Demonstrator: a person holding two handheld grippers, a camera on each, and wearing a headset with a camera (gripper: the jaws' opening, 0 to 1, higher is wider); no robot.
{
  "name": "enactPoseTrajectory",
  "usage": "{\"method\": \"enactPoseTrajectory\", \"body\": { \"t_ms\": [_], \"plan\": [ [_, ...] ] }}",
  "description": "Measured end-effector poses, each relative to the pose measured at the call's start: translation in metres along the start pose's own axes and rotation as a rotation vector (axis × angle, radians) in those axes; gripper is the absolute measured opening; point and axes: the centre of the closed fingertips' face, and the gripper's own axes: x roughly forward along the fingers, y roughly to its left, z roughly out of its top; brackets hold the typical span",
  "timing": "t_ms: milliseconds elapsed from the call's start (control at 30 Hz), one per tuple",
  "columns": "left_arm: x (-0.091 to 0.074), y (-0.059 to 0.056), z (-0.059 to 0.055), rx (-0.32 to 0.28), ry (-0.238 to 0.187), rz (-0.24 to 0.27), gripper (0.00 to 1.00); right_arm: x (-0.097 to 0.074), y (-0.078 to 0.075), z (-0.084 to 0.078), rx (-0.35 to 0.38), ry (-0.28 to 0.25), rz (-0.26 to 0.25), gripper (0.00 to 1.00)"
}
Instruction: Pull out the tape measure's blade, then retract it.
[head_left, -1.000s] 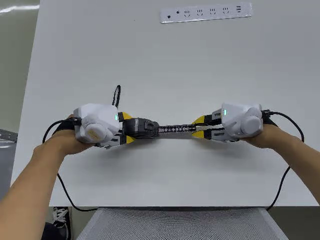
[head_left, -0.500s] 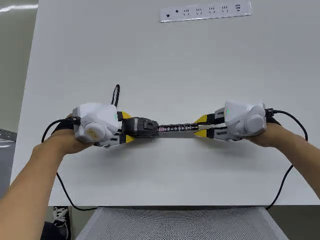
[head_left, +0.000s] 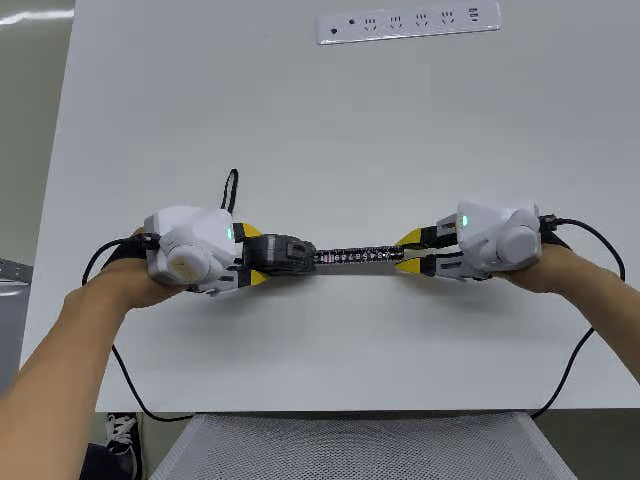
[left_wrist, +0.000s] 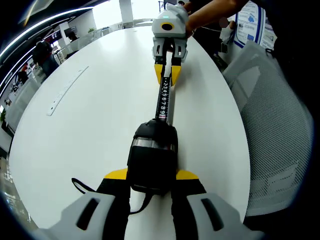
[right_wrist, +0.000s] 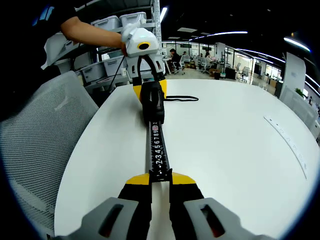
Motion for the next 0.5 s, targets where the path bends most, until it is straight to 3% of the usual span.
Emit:
{"method": "enactPoseTrajectory", "body": {
  "t_ms": [500],
  "plan": [
    [0.0008,0.0014,-0.0014,0.002,0.004,0.0,0.27,-0.0053,-0.0002,-0.0007,0.003,-0.004,-0.009,0.1]
  ]
}}
